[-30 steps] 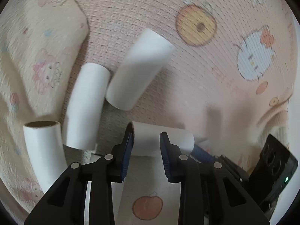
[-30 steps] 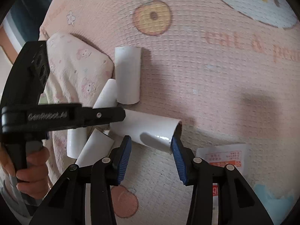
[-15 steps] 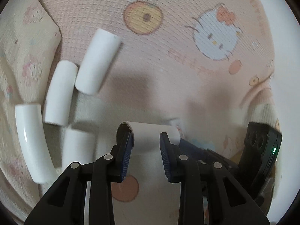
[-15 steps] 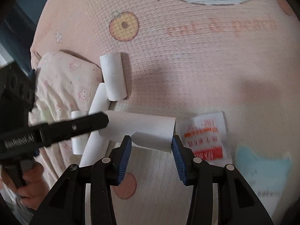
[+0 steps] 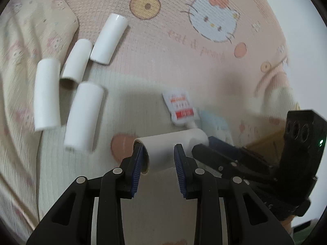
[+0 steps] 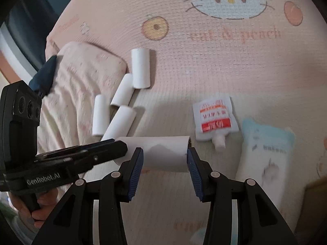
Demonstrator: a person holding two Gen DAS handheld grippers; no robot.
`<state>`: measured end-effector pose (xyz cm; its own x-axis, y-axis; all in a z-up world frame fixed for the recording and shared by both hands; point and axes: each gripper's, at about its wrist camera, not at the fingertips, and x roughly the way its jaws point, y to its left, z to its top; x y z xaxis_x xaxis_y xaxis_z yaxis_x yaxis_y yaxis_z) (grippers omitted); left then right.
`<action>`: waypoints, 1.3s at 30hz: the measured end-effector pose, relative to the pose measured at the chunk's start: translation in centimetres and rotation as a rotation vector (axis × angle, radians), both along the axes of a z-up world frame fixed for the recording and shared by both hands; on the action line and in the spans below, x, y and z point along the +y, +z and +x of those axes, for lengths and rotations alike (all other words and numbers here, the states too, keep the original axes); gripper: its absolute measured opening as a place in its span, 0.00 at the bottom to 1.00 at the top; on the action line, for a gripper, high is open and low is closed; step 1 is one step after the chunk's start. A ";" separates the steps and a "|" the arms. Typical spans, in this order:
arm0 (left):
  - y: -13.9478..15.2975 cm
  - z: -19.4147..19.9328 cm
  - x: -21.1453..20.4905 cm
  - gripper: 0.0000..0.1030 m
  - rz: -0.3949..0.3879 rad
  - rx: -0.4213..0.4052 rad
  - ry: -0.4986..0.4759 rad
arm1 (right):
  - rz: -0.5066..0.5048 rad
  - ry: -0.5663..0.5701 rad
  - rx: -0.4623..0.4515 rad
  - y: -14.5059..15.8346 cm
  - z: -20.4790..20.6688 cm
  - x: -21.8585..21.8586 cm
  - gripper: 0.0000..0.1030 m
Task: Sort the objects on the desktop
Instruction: 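Pull the lying tube away from the cluster with both grippers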
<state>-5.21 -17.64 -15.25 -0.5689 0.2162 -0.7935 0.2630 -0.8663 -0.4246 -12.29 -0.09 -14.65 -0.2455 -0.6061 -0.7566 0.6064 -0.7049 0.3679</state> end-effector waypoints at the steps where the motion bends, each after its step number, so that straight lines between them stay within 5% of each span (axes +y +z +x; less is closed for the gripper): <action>1: -0.3 0.8 0.3 0.32 0.000 -0.002 0.000 | -0.001 -0.001 -0.001 0.0 0.6 0.1 0.41; 11: -4.1 5.8 0.8 0.32 0.213 -0.075 0.061 | 0.014 0.073 0.034 0.1 5.9 2.0 0.41; 20: -3.5 5.3 2.6 0.31 0.044 -0.073 0.027 | 0.054 0.057 -0.067 -3.4 6.5 2.4 0.41; 25: -3.7 5.0 2.2 0.31 0.063 -0.074 0.031 | 0.033 0.054 -0.102 -3.6 5.9 2.7 0.41; 38: -1.9 7.1 1.9 0.31 -0.001 -0.027 0.100 | 0.062 -0.005 -0.021 -1.3 4.3 3.8 0.40; 39: -1.9 7.3 2.0 0.25 -0.013 -0.023 0.099 | 0.083 -0.012 -0.010 -1.4 4.3 3.7 0.29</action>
